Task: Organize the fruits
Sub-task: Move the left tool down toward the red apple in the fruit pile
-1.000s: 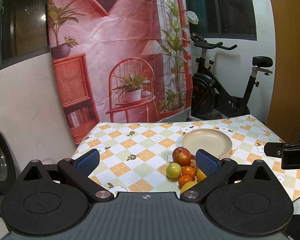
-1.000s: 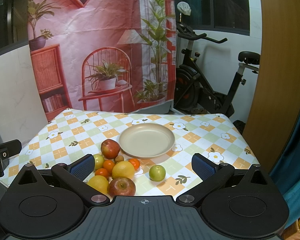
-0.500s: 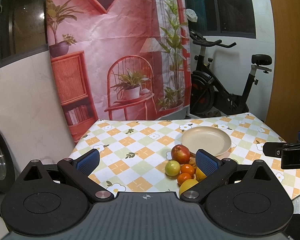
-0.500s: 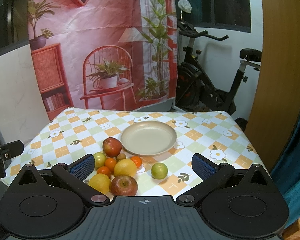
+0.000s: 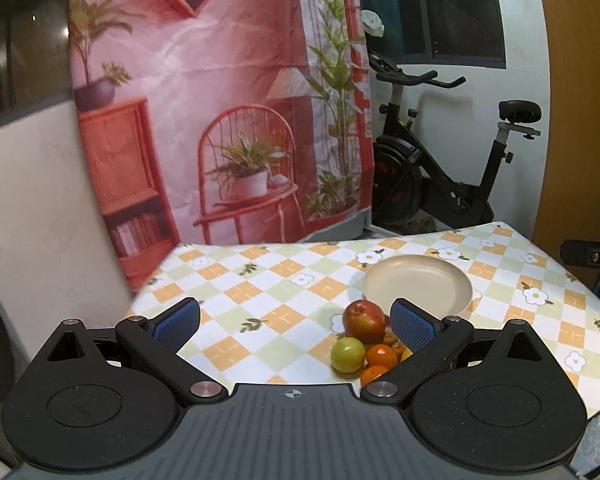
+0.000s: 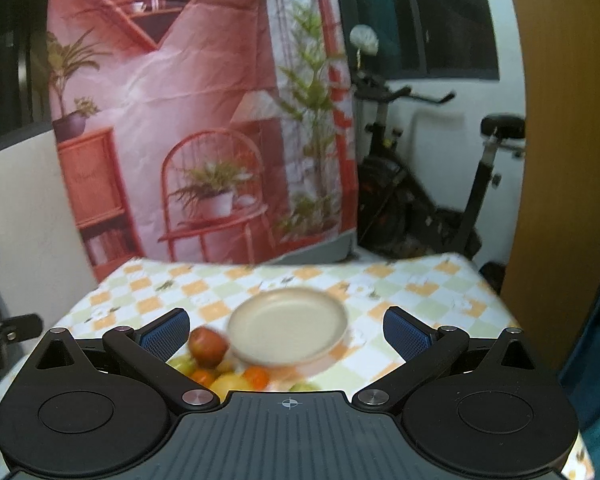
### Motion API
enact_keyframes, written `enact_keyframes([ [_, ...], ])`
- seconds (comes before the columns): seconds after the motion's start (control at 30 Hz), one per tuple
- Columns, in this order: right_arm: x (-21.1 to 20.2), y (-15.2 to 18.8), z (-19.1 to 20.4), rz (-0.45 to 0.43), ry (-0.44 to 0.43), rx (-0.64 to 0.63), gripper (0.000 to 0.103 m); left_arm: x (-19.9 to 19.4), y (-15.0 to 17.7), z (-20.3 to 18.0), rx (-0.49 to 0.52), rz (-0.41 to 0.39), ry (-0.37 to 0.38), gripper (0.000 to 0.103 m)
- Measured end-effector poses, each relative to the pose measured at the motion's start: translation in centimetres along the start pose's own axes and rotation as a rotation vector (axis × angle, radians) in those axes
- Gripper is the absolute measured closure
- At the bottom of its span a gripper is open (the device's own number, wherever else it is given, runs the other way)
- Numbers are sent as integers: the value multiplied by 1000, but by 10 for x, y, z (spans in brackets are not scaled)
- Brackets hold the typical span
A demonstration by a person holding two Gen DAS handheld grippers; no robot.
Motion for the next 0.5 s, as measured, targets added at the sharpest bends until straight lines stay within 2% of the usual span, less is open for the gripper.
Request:
enact_keyframes([
  [0.1,21,-2,-5,-14,26,-29,0,15,3,1,-20,-6,6,3],
  [0.3,62,10,-12,-14,6,8,0,43,1,4,-69,-10,57,4],
  [0.4,80,14,-10,10,-6,-13,0,59,-3,14,-115,5,83,4],
  [0.5,97,13,-8,59,-38,-28,0,73,-11,20,-123,15,72,4],
])
Point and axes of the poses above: each gripper's, at about its wrist camera, not at the fingertips, and x roughly the way its jaws point, z to its left, y to its underside, the point moved 6 cm from there along x, roughly the way its jaws point, and after that the axes turned 6 degrees about y, right-handed, at the moved point
